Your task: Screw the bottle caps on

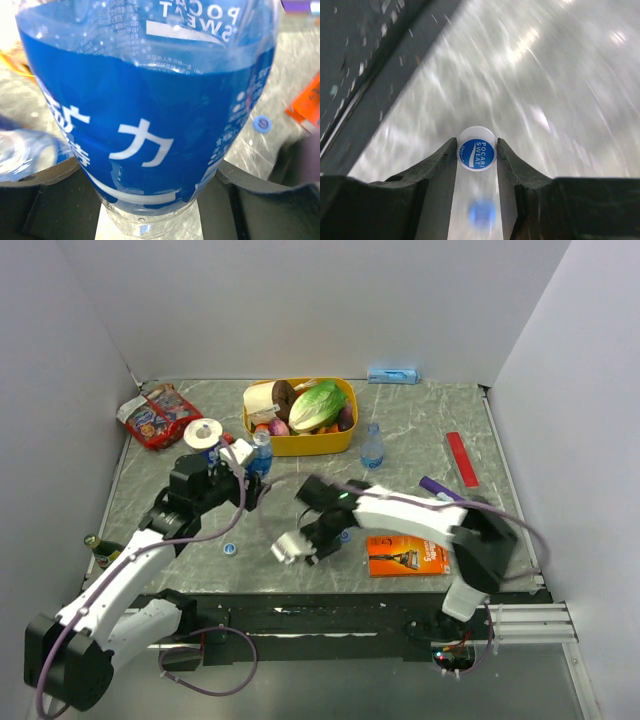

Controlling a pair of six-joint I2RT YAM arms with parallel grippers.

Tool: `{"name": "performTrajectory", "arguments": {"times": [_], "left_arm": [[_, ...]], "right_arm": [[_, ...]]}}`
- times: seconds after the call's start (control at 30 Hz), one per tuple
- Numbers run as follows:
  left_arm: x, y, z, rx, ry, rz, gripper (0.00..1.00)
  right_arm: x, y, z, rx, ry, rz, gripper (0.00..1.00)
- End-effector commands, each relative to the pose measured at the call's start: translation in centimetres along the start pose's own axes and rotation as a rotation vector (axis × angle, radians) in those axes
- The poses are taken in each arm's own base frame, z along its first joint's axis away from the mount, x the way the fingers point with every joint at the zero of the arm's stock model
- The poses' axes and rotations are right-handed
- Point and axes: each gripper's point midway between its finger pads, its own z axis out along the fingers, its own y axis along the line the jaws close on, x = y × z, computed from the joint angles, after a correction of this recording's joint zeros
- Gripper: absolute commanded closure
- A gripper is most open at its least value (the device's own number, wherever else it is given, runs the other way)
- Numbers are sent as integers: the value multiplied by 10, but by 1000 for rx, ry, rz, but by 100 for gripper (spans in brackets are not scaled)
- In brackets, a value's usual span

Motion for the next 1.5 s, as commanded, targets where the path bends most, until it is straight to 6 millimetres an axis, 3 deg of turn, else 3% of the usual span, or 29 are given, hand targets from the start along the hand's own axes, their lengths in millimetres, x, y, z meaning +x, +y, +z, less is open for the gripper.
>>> {"name": "performTrajectory", "arguments": {"times": [0.0,0.1,0.17,0.27,0.37,0.53,0.73,1.47], "left_arm": [[-8,-21,15,183,-20,130,99],[8,-35,23,281,30,219,99],[25,-57,24,380,71,328,99],[40,-90,20,492,75,478,99],[41,-112,15,549,40,556,99],[39,-134,9,589,-16,664,99],[30,-141,10,595,-48,689,99],[16,-147,17,571,-113,691,99]], "right_arm": [[-14,1,-107,225,-69,101,72],[-36,7,-170,365,-135,117,72],[-52,6,-213,492,-183,122,72],[-71,9,-251,595,-228,103,74],[-84,9,-270,659,-252,56,74],[-95,19,-263,620,-229,-32,73],[-110,26,-247,551,-199,-151,73],[-102,21,-224,496,-141,-197,71]]}}
